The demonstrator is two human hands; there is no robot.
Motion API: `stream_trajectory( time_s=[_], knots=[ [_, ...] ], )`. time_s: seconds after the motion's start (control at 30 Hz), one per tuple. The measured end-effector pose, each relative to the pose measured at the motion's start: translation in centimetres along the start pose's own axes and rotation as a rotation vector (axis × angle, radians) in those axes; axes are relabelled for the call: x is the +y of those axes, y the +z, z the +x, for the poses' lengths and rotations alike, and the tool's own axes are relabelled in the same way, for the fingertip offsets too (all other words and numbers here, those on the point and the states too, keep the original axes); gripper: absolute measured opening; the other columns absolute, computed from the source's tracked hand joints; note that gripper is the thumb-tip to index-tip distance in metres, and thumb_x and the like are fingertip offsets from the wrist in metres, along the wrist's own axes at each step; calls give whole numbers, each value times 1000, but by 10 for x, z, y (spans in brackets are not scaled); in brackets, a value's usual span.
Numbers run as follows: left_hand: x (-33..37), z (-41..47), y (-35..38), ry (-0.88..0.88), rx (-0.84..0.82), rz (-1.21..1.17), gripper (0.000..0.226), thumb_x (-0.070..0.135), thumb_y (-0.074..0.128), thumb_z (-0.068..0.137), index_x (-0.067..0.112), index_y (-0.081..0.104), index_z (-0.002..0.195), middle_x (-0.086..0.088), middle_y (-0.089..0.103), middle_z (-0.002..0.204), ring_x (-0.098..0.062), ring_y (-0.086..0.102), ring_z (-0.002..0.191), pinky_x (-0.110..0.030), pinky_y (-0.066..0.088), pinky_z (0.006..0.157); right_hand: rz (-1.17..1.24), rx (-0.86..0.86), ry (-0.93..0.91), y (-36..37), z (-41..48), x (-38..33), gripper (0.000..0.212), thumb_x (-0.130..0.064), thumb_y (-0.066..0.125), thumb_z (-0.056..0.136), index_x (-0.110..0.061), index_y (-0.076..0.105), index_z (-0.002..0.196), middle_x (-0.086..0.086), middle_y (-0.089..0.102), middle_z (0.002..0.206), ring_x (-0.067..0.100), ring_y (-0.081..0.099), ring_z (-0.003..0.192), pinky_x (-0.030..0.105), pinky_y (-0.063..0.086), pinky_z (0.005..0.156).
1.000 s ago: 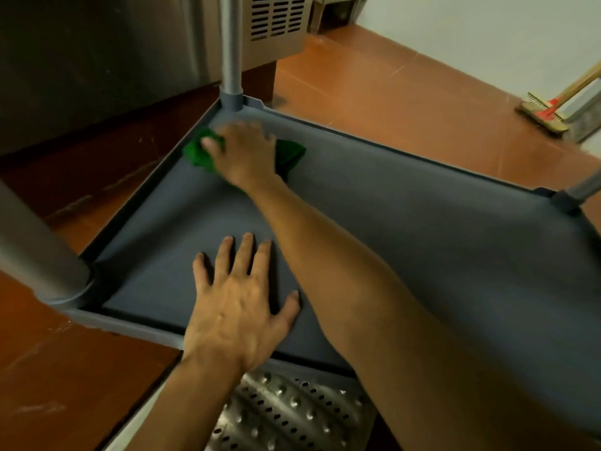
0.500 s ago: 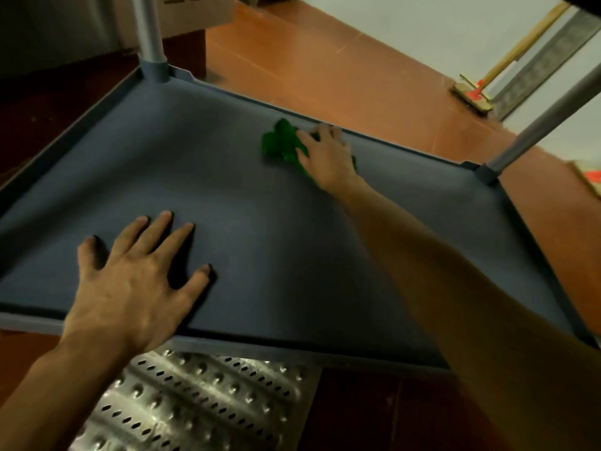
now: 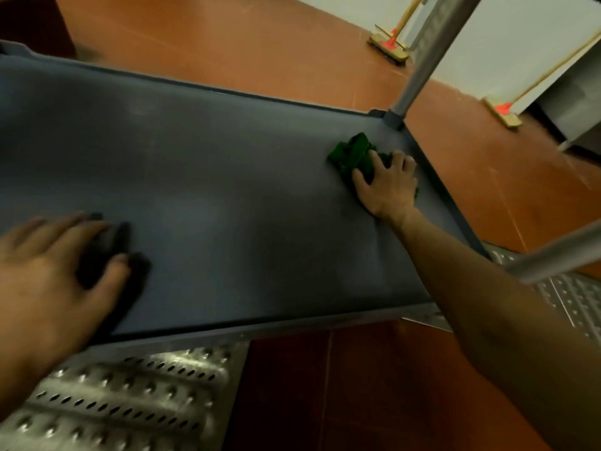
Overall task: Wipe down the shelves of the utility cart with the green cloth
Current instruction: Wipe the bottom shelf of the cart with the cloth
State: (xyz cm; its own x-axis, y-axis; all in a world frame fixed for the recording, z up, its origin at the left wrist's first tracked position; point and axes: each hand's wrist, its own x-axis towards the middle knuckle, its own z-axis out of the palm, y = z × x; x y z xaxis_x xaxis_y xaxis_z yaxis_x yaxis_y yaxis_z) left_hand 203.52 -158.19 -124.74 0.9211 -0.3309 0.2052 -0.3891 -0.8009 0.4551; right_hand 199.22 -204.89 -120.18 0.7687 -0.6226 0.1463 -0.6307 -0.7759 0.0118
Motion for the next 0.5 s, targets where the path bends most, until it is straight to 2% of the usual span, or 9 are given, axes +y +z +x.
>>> stream_trajectory(
  time_s=[0.03,0.1,0.2,0.3,0.4,0.5],
  knots=[
    [29,9,-7,100,49,-3,58,55,47,86,21,56,132,-13,56,140,-36,51,129,-54,39,110,12,-10,3,0,2,-2,69,-65,35,92,-27,31,149,16,21,155,43,13,143,59,31,110],
    [83,17,0,243,-72,-13,57,56,41,89,24,60,132,-12,56,141,-35,51,130,-53,38,110,23,-14,-10,1,6,-1,67,-60,38,94,-26,30,151,16,22,155,43,13,143,61,30,109],
    [156,25,28,240,-282,68,58,57,31,98,31,40,150,-4,31,161,-25,23,150,-48,15,122,21,7,-45,4,14,5,60,-54,40,98,-25,32,151,18,28,151,44,20,138,62,36,105],
    [164,20,53,207,-328,128,63,60,25,98,37,21,156,0,9,168,-23,-1,154,-49,-1,125,32,45,-34,9,20,6,56,-50,41,100,-24,36,149,19,33,146,46,27,132,62,40,99],
    [157,16,58,231,-318,137,67,64,19,94,39,20,157,1,7,168,-22,-3,155,-50,-2,125,43,52,80,8,24,-10,54,-47,41,101,-23,37,149,21,30,150,49,24,136,63,33,105],
    [157,20,57,232,-334,128,67,63,21,94,38,23,156,0,10,168,-23,-1,155,-52,-2,125,125,-21,231,-3,35,-39,54,-46,42,100,-21,37,148,20,22,158,48,14,144,63,22,113]
  ],
)
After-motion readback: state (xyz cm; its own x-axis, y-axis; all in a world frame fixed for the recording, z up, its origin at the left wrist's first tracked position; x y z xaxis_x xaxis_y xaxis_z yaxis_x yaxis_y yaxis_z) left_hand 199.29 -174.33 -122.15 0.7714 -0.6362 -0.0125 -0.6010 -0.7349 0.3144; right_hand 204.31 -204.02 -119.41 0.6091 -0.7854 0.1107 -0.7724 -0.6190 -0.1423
